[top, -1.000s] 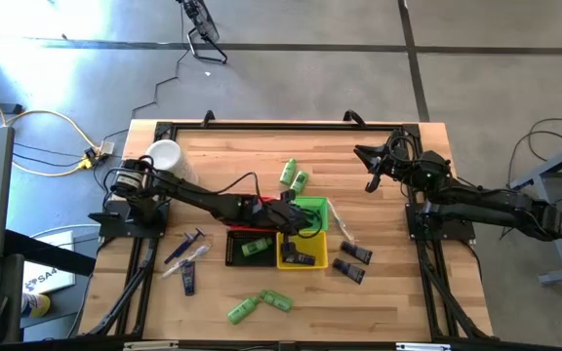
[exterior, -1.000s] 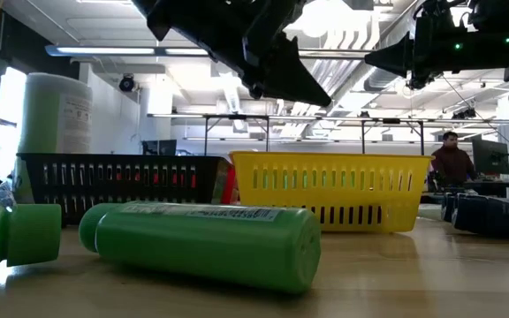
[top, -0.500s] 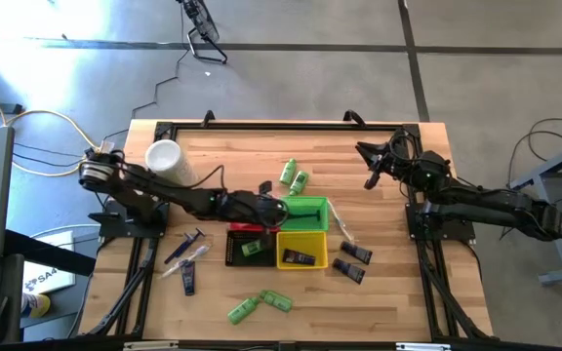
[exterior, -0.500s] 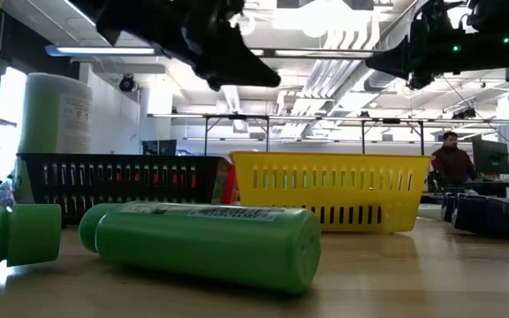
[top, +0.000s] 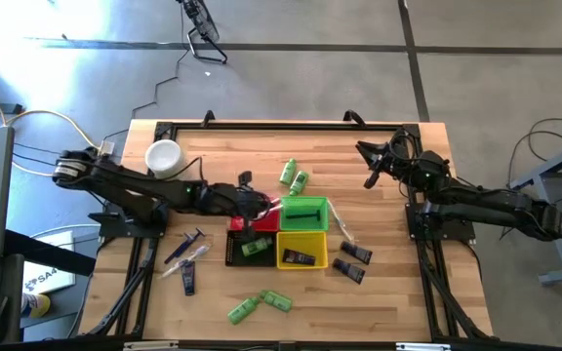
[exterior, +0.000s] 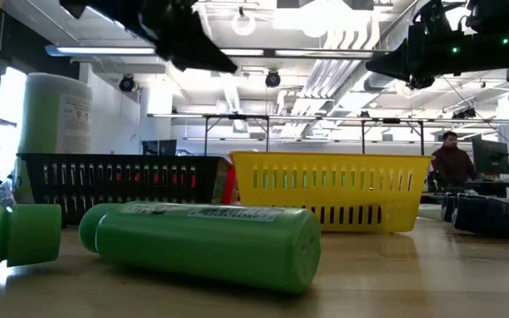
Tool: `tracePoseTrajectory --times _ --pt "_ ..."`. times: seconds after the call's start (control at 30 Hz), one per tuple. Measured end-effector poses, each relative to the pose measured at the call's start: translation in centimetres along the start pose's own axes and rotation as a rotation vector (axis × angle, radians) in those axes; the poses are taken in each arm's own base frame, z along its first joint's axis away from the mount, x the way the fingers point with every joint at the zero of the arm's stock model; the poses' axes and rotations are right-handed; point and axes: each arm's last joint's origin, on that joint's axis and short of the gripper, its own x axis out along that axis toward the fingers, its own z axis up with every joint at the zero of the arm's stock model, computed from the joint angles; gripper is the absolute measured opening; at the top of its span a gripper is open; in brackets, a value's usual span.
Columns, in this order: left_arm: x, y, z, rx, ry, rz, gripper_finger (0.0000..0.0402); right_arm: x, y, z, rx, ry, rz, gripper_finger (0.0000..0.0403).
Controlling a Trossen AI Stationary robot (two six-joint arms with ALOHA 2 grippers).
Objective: Pick & Place Travel size toiletries
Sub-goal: Put the dark blue shaving cream into the yellow bin
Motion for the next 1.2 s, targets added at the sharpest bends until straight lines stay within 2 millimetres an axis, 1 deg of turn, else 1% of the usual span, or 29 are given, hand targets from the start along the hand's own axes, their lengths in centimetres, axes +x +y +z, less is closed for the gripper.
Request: tracePoseTrajectory --times 0.27,0.33,0.4,0.43,0.57,0.7,0.83,0.93,1.0,1.1,1.2 --pt "-2.9 1.1 0.6 0.024 0.030 0.065 0.0000 0.0 0.0 -0.1 -0.008 0.013 0.001 0.0040" --pt "-4.1 1.5 0.5 0.021 0.050 0.078 0.0000 0.0 0.0 -0.1 -0.009 0.012 0.001 0.0040" --pt "-5.1 1.8 0.8 -0.012 0.041 0.079 0.0000 0.0 0.0 -0.2 -0.009 0.016 0.002 0.0040" --pt "-5.8 2.0 0.7 -0.028 0.061 0.077 0.0000 0.0 0.0 -0.1 -0.009 0.015 0.001 0.0040" --pt "-8.2 2.6 0.4 -0.147 0.096 0.047 0.0000 0.0 0.0 -0.2 -0.010 0.016 0.001 0.0040" --pt "-10.3 2.9 0.3 -0.296 0.113 -0.048 0.0000 0.0 0.0 -0.2 -0.013 0.018 0.001 0.0040" --pt "-11.5 3.0 0.0 -0.415 0.145 -0.118 0.0000 0.0 0.0 -0.2 -0.026 0.019 0.002 0.0040" --pt "-11.8 3.0 -0.6 -0.488 0.219 -0.140 0.0000 0.0 0.0 -0.2 -0.026 0.023 0.003 0.0040" --pt "-11.8 2.9 -1.5 -0.543 0.320 -0.122 0.0000 0.0 0.0 -0.2 -0.026 0.021 0.002 0.0040" --pt "-11.4 2.6 -2.5 -0.630 0.453 -0.092 0.0000 0.0 0.0 -0.2 -0.026 0.021 0.002 0.0040" --pt "-10.9 2.2 -3.2 -0.653 0.557 -0.097 0.0000 0.0 0.0 -0.2 -0.026 0.021 0.002 0.0040"
